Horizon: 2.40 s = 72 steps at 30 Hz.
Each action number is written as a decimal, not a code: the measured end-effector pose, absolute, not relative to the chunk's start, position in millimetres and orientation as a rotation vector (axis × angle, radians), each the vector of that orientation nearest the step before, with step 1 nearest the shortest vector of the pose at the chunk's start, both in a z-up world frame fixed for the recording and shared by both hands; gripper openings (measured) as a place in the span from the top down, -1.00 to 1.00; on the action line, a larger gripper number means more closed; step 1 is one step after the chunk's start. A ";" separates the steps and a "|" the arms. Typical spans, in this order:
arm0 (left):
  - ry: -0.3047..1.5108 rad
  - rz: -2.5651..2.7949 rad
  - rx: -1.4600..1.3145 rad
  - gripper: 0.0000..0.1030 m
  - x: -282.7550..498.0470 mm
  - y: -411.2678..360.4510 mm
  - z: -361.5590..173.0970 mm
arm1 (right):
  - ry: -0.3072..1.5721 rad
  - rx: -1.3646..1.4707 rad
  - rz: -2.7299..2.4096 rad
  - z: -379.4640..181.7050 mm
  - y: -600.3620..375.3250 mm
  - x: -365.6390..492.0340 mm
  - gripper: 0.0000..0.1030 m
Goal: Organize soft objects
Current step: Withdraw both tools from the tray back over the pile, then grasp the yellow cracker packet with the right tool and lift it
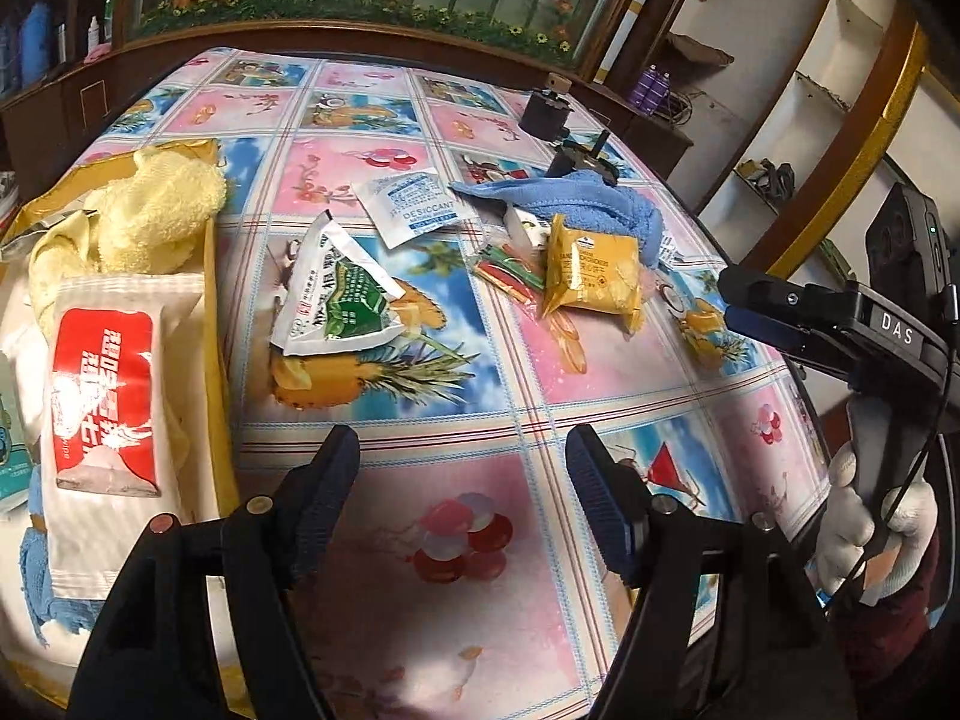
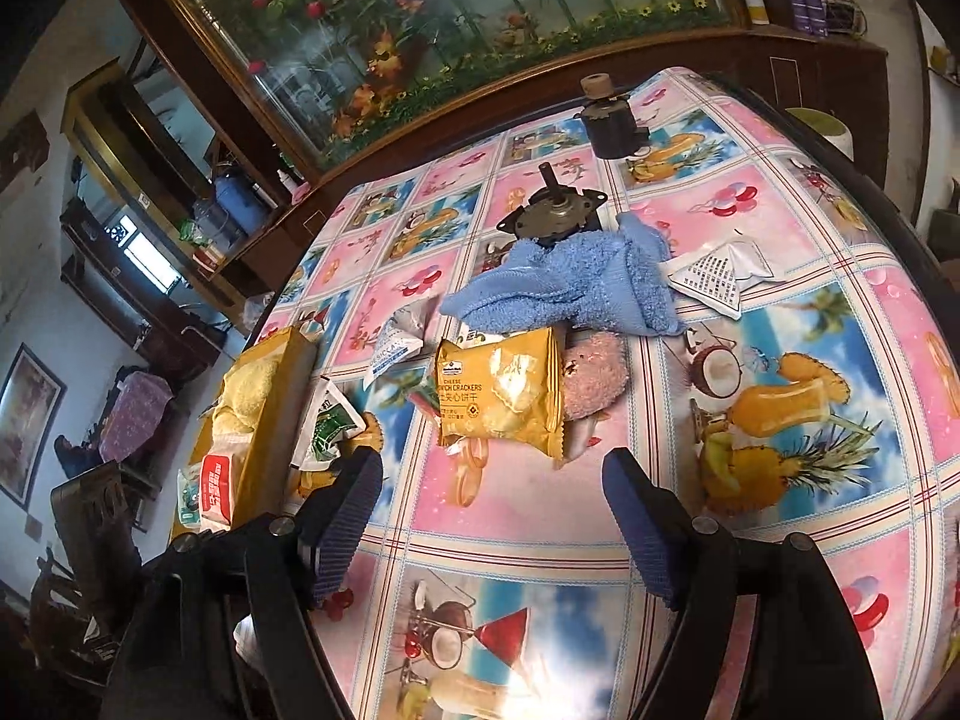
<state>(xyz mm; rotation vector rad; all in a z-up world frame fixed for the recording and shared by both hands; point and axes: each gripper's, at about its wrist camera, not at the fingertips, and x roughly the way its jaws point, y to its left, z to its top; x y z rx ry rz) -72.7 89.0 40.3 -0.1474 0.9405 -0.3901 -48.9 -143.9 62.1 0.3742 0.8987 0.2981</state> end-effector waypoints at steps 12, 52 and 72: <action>0.937 -0.370 -0.217 -0.37 -78.7 121.9 47.9 | 0.919 0.355 0.288 58.4 -140.3 -50.3 -0.52; 0.737 -0.613 -0.266 -0.43 -111.9 107.4 79.3 | 1.126 -0.166 0.187 8.4 -27.1 17.3 -0.52; 0.765 -0.597 -0.272 -0.43 -115.4 106.4 82.4 | 1.073 0.015 0.294 48.8 -65.1 -33.8 -0.52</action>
